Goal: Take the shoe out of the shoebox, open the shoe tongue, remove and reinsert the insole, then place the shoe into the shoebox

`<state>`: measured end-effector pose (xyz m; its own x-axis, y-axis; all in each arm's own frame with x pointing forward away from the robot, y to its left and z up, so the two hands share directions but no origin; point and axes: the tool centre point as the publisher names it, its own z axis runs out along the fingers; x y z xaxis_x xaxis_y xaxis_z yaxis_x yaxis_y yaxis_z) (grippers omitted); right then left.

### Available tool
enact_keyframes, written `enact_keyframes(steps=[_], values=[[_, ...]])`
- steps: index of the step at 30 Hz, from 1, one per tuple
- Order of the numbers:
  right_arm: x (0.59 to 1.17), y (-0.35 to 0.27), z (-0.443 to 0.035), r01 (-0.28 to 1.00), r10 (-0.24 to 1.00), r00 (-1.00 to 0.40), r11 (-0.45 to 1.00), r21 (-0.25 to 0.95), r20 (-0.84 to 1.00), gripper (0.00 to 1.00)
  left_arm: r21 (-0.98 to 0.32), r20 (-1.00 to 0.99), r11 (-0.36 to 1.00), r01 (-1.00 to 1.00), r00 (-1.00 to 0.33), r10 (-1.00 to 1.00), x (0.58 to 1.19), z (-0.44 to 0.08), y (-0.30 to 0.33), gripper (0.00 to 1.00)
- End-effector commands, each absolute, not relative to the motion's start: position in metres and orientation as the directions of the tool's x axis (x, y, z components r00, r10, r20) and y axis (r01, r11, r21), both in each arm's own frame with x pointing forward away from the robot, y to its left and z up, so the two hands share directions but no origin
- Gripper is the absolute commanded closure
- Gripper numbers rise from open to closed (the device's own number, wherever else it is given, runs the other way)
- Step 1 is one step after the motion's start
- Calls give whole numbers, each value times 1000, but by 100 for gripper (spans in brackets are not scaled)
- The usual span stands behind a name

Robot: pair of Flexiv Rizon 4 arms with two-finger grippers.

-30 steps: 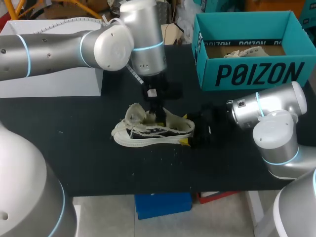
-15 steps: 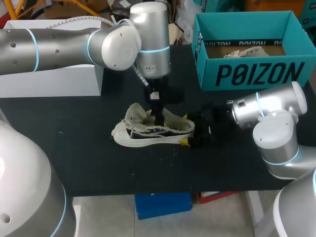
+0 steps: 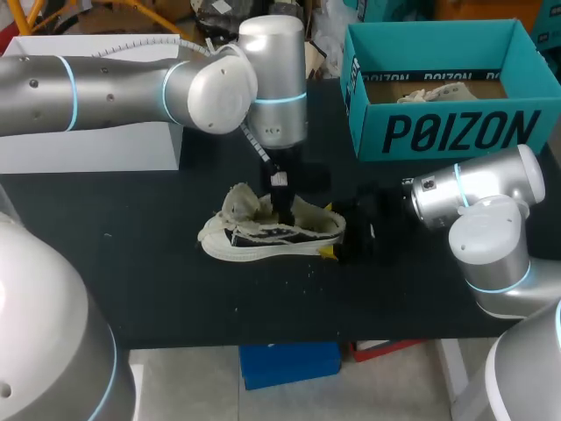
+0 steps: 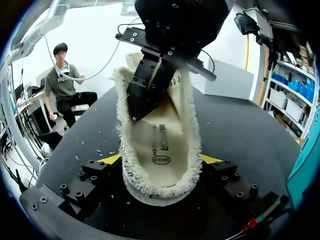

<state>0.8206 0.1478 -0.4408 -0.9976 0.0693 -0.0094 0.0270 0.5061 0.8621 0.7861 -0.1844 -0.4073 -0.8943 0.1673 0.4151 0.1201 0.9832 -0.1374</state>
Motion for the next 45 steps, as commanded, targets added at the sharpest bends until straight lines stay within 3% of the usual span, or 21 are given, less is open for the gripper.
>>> enact_keyframes(steps=[1,14,16,22,31,37,45], values=[[821,147,-443,28,71,-997,507,861,-9,100,-151,416,983,108,-895,162,784,-416,-182,100],[821,147,-443,28,71,-997,507,861,-9,100,-144,405,986,79,-905,132,781,-422,-184,100],[821,147,-443,28,71,-997,507,861,-9,100,-148,401,986,78,-907,131,781,-421,-184,77],[821,147,-443,28,71,-997,507,861,-9,100,-156,375,985,73,-918,127,780,-418,-183,57],[821,147,-443,28,71,-997,507,861,-9,100,-9,281,1000,14,-960,16,776,-425,-182,60],[821,147,-443,28,71,-997,507,861,-9,100,152,72,984,-97,-991,-109,772,-428,-179,61],[821,147,-443,28,71,-997,507,861,-9,100,228,-190,956,-183,-972,-141,770,-429,-162,64]])
